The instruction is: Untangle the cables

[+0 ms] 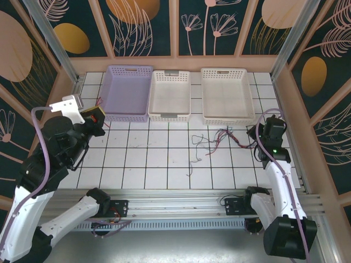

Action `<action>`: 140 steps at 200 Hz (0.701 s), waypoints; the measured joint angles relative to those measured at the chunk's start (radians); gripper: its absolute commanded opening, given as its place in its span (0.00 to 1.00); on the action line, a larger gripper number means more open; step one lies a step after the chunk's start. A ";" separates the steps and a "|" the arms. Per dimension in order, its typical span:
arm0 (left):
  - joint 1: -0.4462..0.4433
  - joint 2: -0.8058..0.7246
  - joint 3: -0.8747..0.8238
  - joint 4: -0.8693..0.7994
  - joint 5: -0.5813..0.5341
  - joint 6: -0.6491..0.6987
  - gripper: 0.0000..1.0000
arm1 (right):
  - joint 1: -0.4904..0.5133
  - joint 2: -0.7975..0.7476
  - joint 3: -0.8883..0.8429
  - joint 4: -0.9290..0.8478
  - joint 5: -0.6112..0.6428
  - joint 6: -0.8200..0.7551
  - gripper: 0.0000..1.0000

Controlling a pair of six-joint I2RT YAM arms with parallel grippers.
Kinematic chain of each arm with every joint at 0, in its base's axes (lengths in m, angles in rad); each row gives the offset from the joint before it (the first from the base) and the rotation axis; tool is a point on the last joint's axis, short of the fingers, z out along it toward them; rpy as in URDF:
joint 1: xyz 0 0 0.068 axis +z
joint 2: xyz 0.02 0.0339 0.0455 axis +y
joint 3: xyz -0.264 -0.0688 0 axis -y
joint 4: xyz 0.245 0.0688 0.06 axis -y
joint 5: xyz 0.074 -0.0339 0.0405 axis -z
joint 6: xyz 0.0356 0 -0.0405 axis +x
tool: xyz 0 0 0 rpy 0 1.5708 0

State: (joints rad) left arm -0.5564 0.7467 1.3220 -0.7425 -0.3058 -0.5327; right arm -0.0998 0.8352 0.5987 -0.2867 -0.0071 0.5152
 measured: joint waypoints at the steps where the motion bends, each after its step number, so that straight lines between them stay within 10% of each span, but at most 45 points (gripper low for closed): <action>1: 0.000 0.000 0.000 0.002 0.003 0.000 0.00 | 0.000 0.000 0.000 0.000 -0.002 0.000 0.00; 140: 0.000 0.272 0.144 0.245 0.172 0.036 0.00 | 0.091 -0.082 -0.006 0.028 -0.178 -0.014 0.00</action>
State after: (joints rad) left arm -0.5564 1.0183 1.4662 -0.4976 -0.1333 -0.4965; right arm -0.0090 0.7536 0.5926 -0.2584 -0.1848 0.5014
